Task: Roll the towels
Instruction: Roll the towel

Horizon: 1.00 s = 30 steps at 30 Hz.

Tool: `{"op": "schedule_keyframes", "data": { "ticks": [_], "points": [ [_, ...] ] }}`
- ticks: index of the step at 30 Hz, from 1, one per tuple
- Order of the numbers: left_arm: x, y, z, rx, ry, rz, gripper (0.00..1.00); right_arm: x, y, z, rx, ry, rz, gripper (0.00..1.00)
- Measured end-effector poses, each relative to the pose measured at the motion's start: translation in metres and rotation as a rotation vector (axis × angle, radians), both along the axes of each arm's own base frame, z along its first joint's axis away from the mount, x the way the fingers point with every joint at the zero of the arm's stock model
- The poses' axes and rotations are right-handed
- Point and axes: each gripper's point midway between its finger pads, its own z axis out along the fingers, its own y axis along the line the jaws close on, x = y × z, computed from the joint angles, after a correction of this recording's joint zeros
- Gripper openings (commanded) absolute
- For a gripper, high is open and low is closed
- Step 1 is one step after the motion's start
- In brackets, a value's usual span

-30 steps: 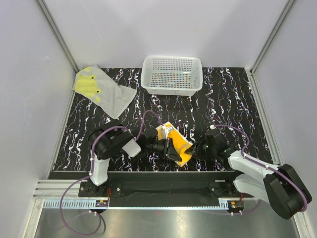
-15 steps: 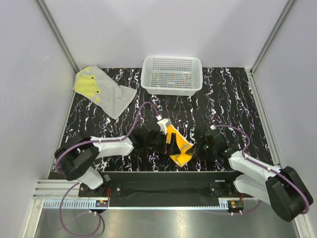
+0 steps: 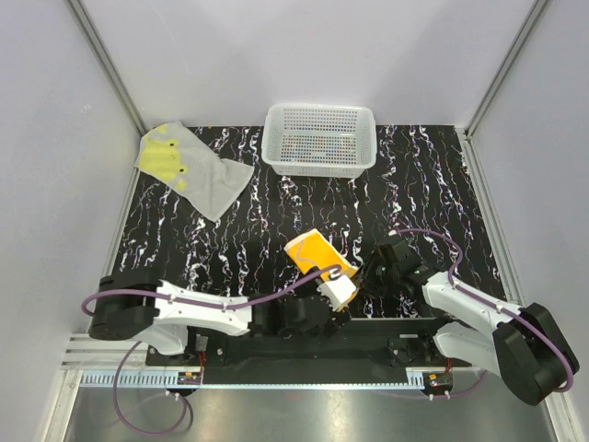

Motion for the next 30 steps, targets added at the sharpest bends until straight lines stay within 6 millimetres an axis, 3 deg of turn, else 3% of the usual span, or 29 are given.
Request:
{"op": "schedule_keyframes", "data": {
  "ticks": [7, 12, 14, 19, 21, 23, 30],
  "points": [
    [0.001, -0.006, -0.037, 0.142, -0.081, -0.009, 0.99, -0.003, -0.001, -0.001, -0.007, 0.020, 0.003, 0.40],
    [0.002, -0.017, -0.044, 0.153, -0.089, -0.015, 0.98, -0.003, -0.001, -0.001, -0.008, 0.022, 0.004, 0.40],
    [0.002, -0.021, -0.046, 0.154, -0.089, -0.017, 0.92, -0.004, -0.001, -0.001, -0.008, 0.024, 0.004, 0.40],
    [0.004, -0.031, -0.055, 0.170, -0.071, -0.017, 0.58, -0.004, -0.001, -0.002, -0.010, 0.027, 0.004, 0.40],
    [0.008, -0.034, -0.059, 0.175, -0.056, -0.011, 0.54, -0.005, -0.002, -0.002, -0.014, 0.033, 0.004, 0.40],
    [0.014, -0.034, -0.064, 0.180, -0.036, -0.002, 0.42, -0.006, -0.003, -0.003, -0.016, 0.036, 0.004, 0.40],
    [0.017, -0.035, -0.068, 0.178, 0.016, -0.012, 0.14, -0.007, -0.003, -0.003, -0.019, 0.039, 0.003, 0.41]
  ]
}}
